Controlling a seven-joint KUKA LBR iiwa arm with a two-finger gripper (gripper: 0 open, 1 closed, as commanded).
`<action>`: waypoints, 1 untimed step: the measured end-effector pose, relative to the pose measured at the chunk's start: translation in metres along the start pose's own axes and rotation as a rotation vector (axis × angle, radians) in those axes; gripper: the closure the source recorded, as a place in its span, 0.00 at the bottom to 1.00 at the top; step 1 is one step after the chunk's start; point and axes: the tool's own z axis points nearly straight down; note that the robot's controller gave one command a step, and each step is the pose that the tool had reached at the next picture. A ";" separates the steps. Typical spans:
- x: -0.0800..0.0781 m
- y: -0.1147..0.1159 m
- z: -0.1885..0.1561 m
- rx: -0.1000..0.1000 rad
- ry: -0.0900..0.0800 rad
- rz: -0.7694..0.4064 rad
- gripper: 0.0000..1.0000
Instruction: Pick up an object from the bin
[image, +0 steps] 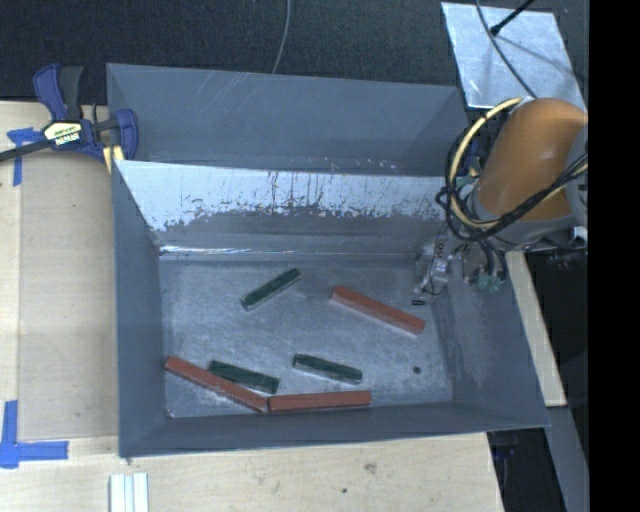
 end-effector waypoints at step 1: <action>-0.011 0.022 -0.020 -0.004 0.003 -0.048 0.00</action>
Offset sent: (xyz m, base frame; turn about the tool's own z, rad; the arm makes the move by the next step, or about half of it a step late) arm 0.0000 0.0000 0.0000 0.0000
